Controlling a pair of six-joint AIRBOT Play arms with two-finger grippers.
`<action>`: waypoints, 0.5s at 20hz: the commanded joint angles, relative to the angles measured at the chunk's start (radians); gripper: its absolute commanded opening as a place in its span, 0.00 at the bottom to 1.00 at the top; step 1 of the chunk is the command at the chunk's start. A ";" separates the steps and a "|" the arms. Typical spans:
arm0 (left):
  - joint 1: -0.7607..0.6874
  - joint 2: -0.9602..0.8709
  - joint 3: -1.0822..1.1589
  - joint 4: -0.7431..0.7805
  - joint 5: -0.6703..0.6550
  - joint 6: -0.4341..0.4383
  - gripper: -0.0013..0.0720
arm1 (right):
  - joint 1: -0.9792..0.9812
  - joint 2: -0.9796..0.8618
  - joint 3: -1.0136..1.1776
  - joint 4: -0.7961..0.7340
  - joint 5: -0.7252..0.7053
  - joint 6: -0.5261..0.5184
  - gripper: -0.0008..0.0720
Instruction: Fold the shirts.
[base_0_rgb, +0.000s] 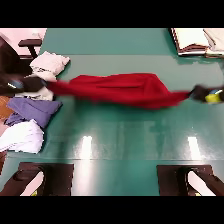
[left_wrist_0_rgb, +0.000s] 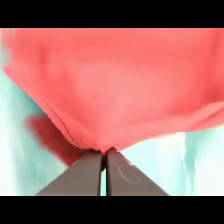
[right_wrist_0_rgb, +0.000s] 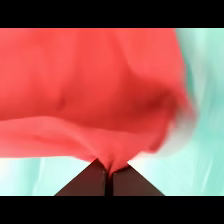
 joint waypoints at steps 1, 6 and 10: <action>0.023 0.047 0.392 0.007 0.010 -0.002 0.05 | -0.061 0.130 0.319 -0.012 0.022 0.001 0.04; 0.023 0.047 0.806 0.006 0.084 -0.029 0.05 | -0.195 0.174 0.747 -0.013 0.142 0.001 0.03; 0.023 0.045 0.911 0.034 0.148 -0.051 0.04 | -0.290 0.082 1.044 -0.010 0.303 0.017 0.03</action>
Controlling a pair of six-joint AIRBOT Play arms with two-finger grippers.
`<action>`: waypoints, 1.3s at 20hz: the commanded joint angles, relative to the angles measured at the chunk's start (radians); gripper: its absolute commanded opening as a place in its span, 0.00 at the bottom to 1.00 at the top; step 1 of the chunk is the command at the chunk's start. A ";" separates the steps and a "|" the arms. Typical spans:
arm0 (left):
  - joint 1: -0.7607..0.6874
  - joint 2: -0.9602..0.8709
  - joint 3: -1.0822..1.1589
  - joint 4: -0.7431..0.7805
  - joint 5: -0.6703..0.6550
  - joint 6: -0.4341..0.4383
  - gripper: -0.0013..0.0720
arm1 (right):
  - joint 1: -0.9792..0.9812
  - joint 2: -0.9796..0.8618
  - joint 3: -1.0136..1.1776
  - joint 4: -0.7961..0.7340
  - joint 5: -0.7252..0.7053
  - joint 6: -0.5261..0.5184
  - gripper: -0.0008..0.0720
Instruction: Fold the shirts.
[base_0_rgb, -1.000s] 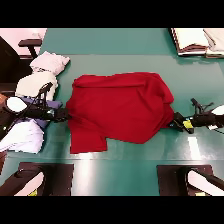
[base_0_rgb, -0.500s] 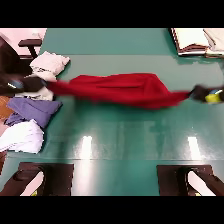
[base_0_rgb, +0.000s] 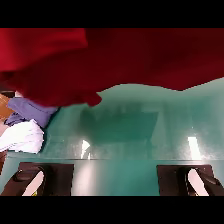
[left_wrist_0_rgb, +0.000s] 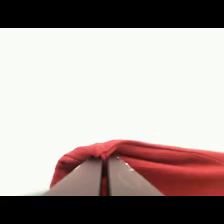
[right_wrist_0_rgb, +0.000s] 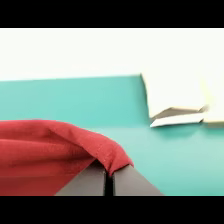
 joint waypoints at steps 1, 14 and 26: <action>0.001 -0.013 0.094 0.051 0.017 -0.036 0.04 | -0.068 -0.068 0.235 0.002 0.137 0.021 0.03; -0.105 -0.582 -0.466 0.060 -0.299 -0.001 0.05 | 0.269 -0.478 -0.415 -0.240 0.146 0.054 0.03; -0.054 -0.822 -0.395 0.053 0.067 0.016 0.05 | 0.286 -1.001 0.039 -0.222 0.050 -0.018 0.04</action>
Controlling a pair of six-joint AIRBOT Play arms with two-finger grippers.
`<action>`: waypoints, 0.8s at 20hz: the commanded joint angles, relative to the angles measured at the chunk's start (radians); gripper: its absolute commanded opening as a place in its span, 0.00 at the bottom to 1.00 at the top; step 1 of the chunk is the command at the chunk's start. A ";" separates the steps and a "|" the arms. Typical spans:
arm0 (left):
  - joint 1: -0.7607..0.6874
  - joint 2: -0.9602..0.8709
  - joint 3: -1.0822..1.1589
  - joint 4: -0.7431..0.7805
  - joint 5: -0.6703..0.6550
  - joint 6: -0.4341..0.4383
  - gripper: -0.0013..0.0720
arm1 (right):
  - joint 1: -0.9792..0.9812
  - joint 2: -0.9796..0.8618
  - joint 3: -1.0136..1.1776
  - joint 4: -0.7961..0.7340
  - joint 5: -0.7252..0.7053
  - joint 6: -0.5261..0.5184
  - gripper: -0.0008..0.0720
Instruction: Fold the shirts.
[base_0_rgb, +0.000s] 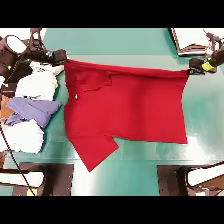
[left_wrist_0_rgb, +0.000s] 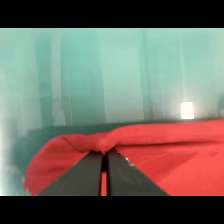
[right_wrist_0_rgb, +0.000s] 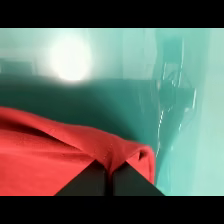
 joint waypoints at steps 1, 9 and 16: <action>0.024 -0.015 0.022 0.006 -0.070 0.039 0.05 | 0.001 -0.049 0.079 -0.008 0.039 -0.037 0.04; 0.012 -0.015 -0.274 0.016 -0.196 0.111 0.05 | 0.003 0.120 -0.365 -0.007 -0.075 -0.037 0.04; 0.013 0.048 -0.329 0.029 -0.245 0.046 0.62 | -0.022 0.174 -0.474 0.154 -0.069 -0.055 0.60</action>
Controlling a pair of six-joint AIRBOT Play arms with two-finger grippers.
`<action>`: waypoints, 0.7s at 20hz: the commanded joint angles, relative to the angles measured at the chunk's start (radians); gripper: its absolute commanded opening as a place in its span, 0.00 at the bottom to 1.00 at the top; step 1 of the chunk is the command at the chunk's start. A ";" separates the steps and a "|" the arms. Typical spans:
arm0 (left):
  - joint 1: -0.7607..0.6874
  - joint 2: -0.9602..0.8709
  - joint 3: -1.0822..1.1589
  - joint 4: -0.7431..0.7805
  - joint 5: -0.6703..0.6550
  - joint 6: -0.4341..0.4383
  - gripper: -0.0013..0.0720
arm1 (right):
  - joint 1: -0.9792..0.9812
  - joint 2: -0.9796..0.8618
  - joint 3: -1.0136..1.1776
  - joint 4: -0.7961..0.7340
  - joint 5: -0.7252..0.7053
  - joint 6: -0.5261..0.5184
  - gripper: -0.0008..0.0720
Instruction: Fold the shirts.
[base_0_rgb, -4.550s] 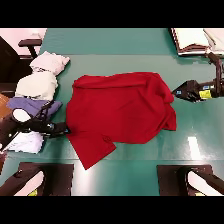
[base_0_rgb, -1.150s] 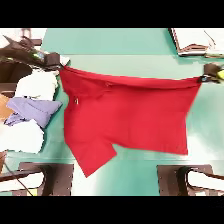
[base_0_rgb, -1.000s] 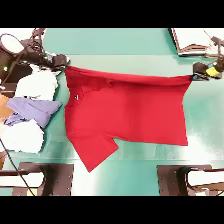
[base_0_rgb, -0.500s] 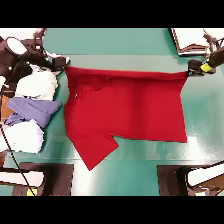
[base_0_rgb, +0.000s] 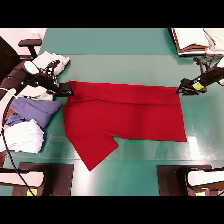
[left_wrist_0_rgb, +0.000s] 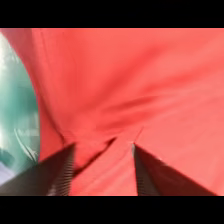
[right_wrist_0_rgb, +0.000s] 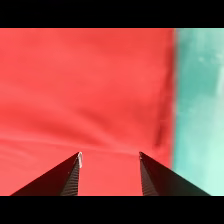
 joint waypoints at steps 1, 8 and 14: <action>0.000 0.072 -0.019 0.039 -0.071 -0.023 0.62 | -0.023 0.055 -0.032 0.095 0.015 -0.016 0.60; 0.000 0.482 -0.365 0.117 -0.137 -0.113 0.62 | -0.058 0.309 -0.034 0.077 0.142 -0.023 0.60; 0.000 0.714 -0.749 0.026 -0.153 -0.146 0.62 | -0.055 0.488 -0.212 0.087 0.164 -0.023 0.64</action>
